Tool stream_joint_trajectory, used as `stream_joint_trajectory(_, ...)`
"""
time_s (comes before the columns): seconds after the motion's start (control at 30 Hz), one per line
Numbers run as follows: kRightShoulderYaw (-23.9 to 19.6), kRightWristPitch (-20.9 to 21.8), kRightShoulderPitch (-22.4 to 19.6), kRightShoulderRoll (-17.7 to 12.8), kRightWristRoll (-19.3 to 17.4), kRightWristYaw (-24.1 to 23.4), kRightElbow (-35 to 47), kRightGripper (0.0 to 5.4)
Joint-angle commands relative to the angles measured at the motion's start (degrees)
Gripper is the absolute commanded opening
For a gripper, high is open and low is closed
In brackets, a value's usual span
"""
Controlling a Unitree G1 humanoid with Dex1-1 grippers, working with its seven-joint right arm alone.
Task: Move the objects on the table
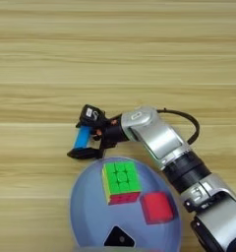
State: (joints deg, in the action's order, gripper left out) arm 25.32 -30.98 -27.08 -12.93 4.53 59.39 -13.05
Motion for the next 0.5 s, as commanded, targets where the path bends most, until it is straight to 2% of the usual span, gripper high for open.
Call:
stream_joint_trajectory(0.03, 0.7, -2.9, 0.3, -2.3, -1.2, 0.9, 4.4, 4.51)
stream_joint_trajectory(0.23, 1.4, -5.1, 1.3, -3.3, -2.5, 1.4, 7.6, 4.51)
stream_joint_trajectory(0.5, 1.3, -5.4, 1.3, -3.3, -4.1, 0.9, 8.6, 4.51)
